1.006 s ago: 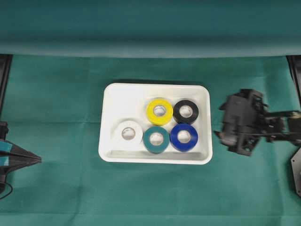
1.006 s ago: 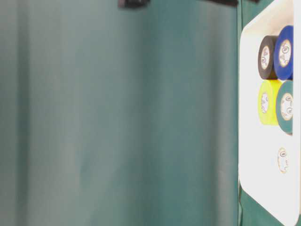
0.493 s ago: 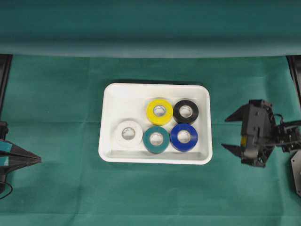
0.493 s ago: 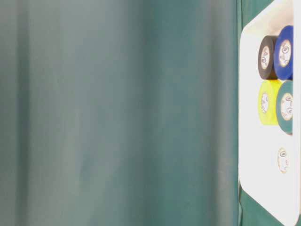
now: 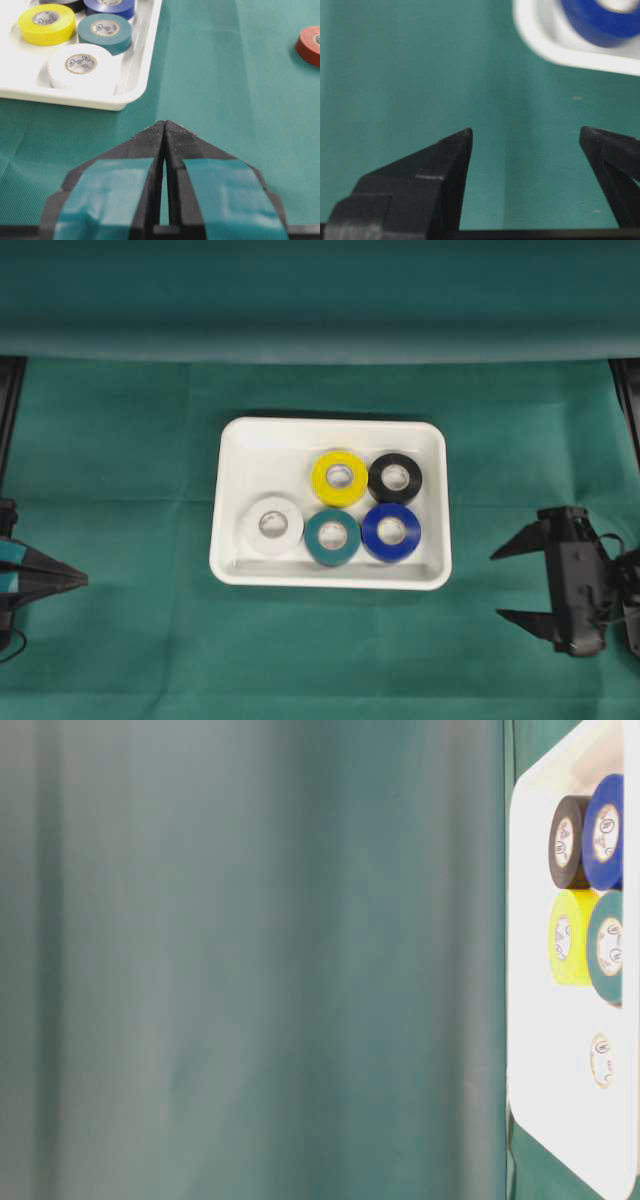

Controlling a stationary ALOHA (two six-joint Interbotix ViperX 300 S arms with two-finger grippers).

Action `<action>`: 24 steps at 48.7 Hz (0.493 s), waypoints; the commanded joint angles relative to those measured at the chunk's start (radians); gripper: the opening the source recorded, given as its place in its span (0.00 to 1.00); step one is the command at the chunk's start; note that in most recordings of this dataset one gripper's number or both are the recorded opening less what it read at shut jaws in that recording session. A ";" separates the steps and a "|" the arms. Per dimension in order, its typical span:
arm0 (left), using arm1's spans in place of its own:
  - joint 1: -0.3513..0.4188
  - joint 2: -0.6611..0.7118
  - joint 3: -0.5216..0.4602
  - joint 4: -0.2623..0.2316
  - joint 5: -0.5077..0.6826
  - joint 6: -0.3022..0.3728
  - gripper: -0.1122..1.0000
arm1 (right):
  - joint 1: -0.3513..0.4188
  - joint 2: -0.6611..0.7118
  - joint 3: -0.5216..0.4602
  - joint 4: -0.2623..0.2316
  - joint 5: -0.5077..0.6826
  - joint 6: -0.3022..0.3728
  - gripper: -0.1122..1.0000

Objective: Put the tape into the white case with the right arm.
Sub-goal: 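Withdraw the open right gripper to the right of the tray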

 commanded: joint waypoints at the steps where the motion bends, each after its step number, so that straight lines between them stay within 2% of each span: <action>1: 0.002 0.008 -0.014 0.000 -0.011 0.000 0.10 | 0.049 -0.035 0.012 0.002 -0.003 0.000 0.64; 18: 0.002 0.008 -0.014 -0.002 -0.011 0.000 0.10 | 0.199 -0.100 0.054 -0.002 -0.002 -0.003 0.64; 24: 0.002 0.008 -0.014 -0.002 -0.011 0.000 0.10 | 0.221 -0.097 0.052 -0.002 -0.002 -0.002 0.64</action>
